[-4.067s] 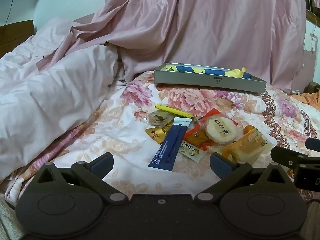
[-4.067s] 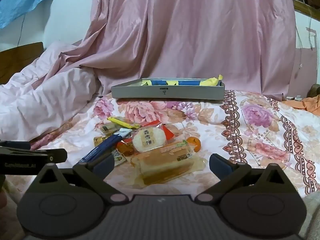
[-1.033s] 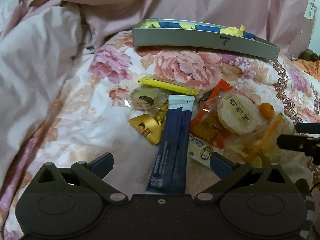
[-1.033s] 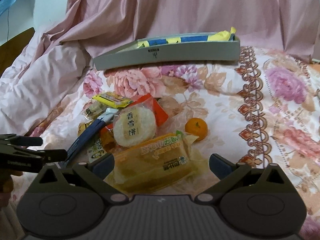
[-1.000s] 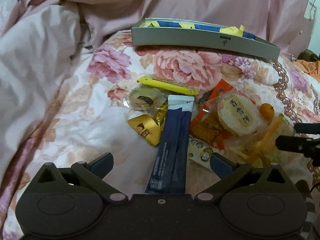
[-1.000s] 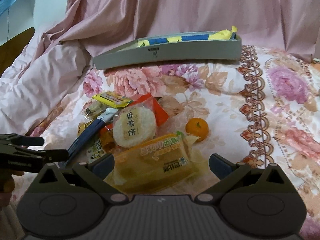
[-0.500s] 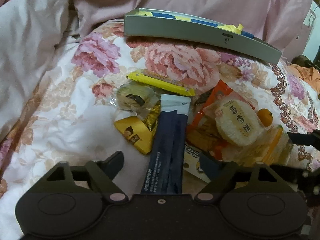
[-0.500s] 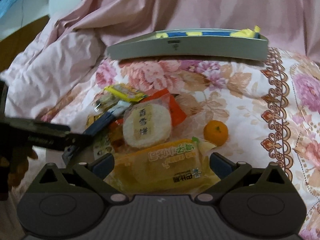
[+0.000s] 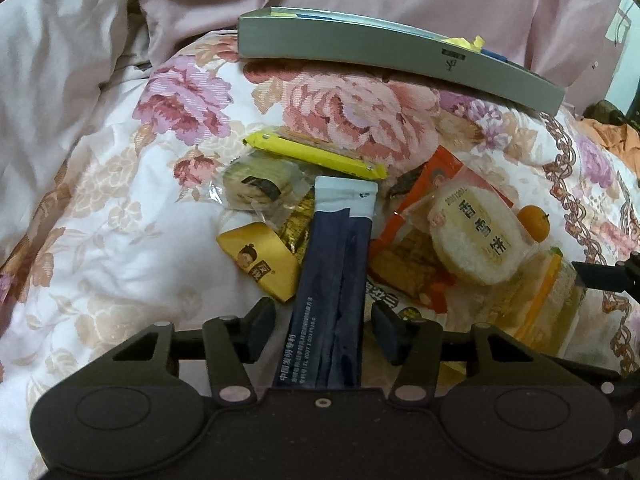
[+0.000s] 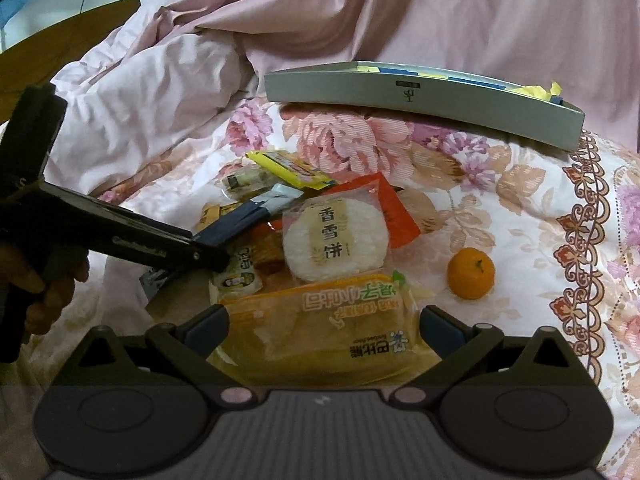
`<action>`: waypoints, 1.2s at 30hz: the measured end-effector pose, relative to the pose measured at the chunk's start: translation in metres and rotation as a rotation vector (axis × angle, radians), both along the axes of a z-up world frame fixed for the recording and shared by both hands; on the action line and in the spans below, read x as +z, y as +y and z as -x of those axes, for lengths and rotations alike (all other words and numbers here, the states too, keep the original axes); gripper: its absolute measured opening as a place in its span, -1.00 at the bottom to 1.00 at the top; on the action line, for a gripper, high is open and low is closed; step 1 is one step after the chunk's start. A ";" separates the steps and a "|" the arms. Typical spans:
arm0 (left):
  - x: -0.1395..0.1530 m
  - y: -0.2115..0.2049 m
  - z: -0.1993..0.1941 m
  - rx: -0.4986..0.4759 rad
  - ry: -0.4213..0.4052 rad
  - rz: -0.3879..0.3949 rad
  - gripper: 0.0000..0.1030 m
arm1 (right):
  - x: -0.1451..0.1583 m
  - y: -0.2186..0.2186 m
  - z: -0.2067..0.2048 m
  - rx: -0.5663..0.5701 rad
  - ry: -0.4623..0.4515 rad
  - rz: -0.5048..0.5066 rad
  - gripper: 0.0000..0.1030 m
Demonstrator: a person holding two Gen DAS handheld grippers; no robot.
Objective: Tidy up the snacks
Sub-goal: 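Grasp the dark blue stick packet with the left tool while the right tool grasps the yellow bread loaf, then lift the blue packet with the left tool while the right tool lifts the bread loaf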
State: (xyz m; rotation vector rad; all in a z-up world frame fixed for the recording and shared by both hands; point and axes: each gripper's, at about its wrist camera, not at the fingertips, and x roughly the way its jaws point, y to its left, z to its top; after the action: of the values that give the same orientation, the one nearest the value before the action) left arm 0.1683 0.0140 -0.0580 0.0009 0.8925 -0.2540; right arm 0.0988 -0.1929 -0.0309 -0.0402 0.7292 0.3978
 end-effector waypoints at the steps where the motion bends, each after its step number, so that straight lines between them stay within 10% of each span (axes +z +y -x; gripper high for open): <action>1: 0.000 -0.001 0.001 -0.003 0.002 -0.005 -0.08 | 0.000 0.001 0.000 0.004 -0.002 0.000 1.00; 17: 0.002 0.000 0.010 -0.008 0.082 0.146 -0.33 | 0.001 0.003 0.000 0.043 -0.013 -0.015 1.00; 36: 0.001 -0.010 0.020 -0.060 0.088 0.142 -0.33 | 0.004 -0.069 -0.012 -0.230 0.451 -0.462 1.00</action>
State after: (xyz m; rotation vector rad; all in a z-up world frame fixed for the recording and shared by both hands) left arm 0.1487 0.0045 -0.0566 -0.1164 0.9608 -0.3754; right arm 0.1112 -0.2617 -0.0268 0.5804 1.0567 0.3492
